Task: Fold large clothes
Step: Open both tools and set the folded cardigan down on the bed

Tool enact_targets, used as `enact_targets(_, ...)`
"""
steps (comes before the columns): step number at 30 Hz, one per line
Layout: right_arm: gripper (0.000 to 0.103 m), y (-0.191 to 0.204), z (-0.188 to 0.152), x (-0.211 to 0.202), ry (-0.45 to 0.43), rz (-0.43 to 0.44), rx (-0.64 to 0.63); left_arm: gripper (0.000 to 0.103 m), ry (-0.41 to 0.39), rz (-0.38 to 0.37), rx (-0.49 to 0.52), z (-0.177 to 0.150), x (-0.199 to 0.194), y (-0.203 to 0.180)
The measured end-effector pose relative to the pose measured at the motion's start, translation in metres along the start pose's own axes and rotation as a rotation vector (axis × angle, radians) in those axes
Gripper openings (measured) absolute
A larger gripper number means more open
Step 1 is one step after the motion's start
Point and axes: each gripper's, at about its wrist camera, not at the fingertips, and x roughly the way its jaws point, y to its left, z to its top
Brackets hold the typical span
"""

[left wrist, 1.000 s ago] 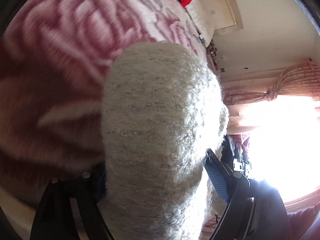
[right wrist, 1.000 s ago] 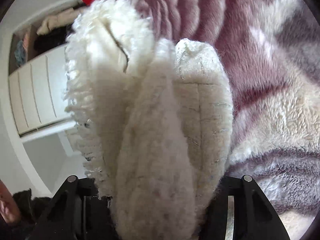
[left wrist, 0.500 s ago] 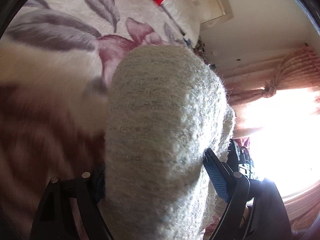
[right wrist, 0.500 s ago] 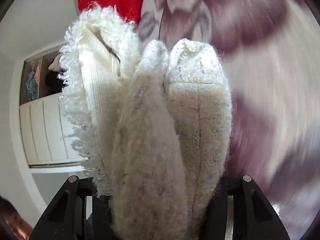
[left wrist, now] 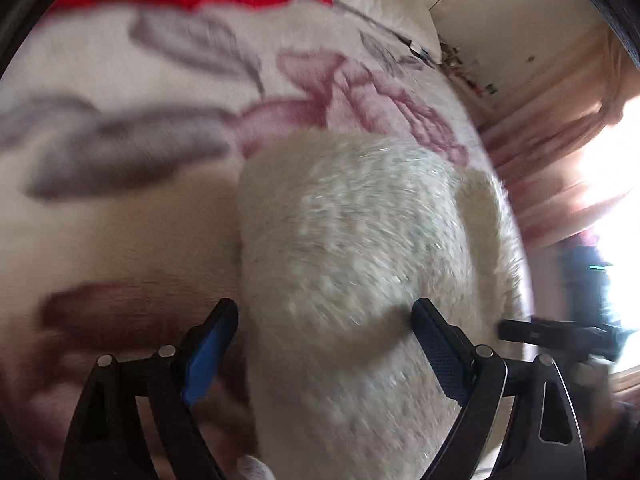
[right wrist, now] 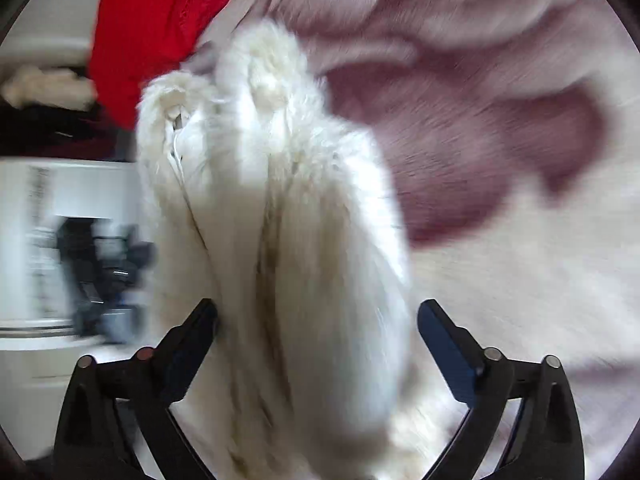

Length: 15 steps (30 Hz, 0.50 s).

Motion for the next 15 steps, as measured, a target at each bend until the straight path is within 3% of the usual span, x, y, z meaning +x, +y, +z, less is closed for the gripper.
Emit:
enact_targets(1,0.103,0.01,-0.01,-0.015,-0.044,-0.103,-0.028,0.09,-0.019,0.089,0.031,-0.002,-0.008,-0.01)
enact_targets(3,0.103,0.028,-0.036,-0.039,-0.121,-0.344,-0.067,0.091,-0.023,0.163,0.067,-0.012,-0.019,-0.021)
enact_targets(5,0.103,0.062,-0.062,-0.04,-0.152,-0.47,-0.082,0.103,-0.039,0.228,0.091,-0.024,-0.033,-0.04)
enact_targets(9,0.103,0.094,-0.111,-0.074,-0.231,-0.586,-0.05,0.103,-0.09,0.32,0.118,-0.048,-0.071,-0.07)
enact_targets(10,0.103,0.094,-0.145,-0.075,-0.251,-0.602,-0.048,0.103,-0.099,0.346,0.119,-0.048,-0.079,-0.079)
enact_targets(13,0.103,0.135,-0.194,-0.11,-0.313,-0.639,-0.021,0.103,-0.126,0.357,0.109,-0.056,-0.116,-0.099)
enact_targets(15,0.103,0.139,-0.21,-0.132,-0.352,-0.658,-0.016,0.103,-0.15,0.359,0.112,-0.059,-0.14,-0.113)
